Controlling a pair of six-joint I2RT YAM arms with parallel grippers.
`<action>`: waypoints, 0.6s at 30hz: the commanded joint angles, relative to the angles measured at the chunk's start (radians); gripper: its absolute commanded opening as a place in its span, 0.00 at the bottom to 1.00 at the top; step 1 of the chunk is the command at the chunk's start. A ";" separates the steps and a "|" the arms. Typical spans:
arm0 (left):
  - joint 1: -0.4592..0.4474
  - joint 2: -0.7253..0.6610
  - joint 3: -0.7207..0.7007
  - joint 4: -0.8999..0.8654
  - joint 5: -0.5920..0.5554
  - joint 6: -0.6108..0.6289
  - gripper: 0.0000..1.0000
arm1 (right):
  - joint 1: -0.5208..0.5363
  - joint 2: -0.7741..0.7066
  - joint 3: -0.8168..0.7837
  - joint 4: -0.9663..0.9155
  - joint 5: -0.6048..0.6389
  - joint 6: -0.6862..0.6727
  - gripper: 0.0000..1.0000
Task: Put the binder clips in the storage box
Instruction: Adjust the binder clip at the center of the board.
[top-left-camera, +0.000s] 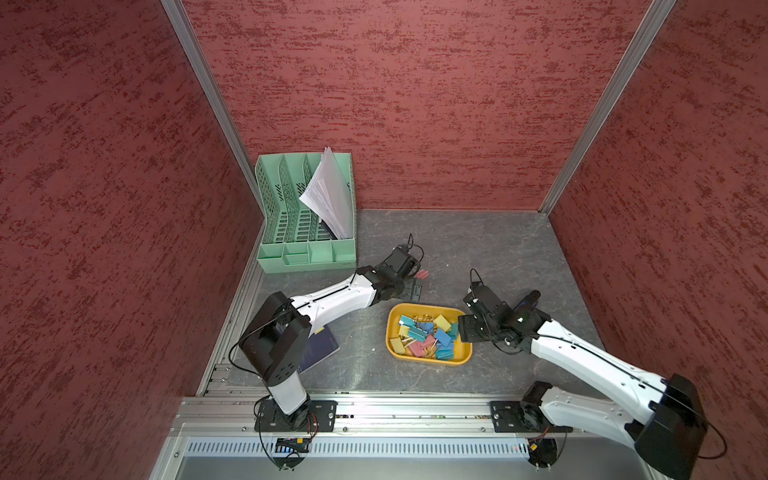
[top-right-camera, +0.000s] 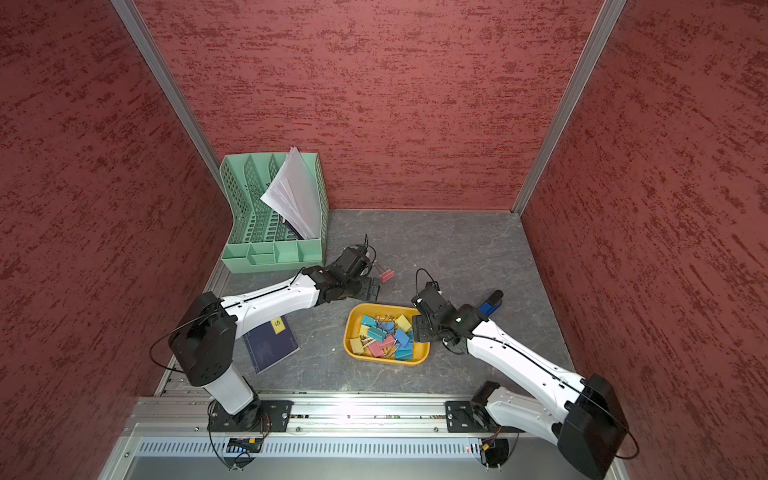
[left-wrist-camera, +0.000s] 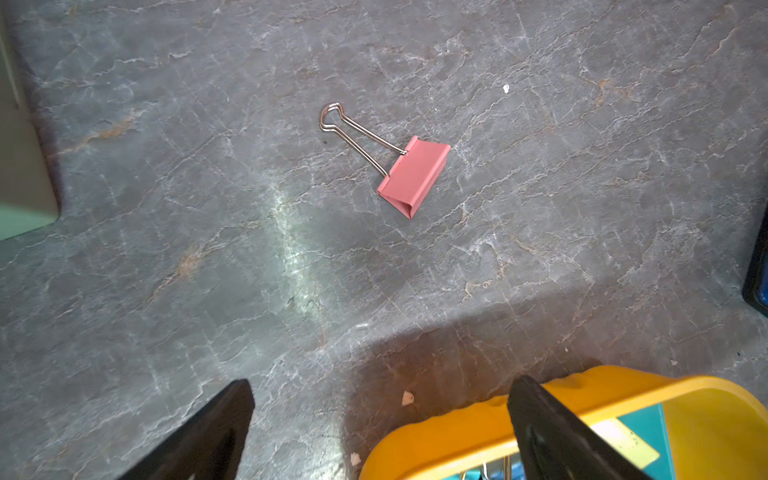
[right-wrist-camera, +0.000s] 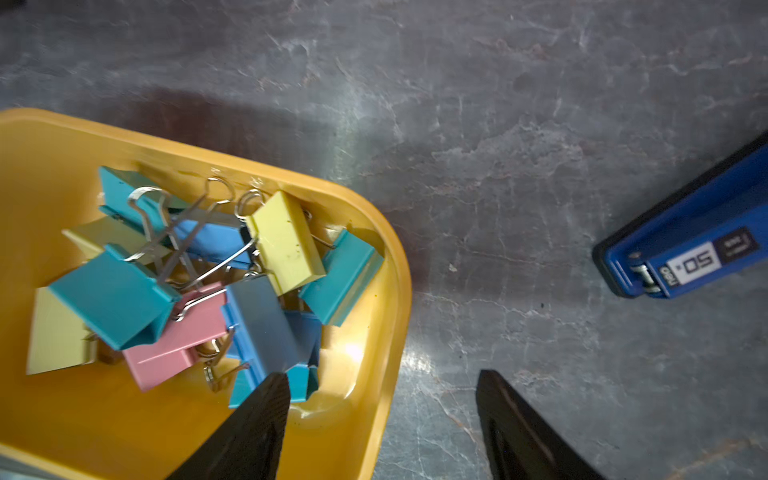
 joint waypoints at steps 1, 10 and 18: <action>0.019 0.050 0.049 0.028 0.046 0.018 1.00 | -0.012 0.021 -0.040 0.014 0.034 0.048 0.73; 0.023 0.206 0.200 0.015 0.068 0.072 0.94 | -0.022 0.074 -0.076 0.112 -0.002 0.040 0.52; 0.056 0.347 0.337 -0.028 0.108 0.123 0.93 | -0.022 0.060 -0.073 0.108 -0.008 0.025 0.49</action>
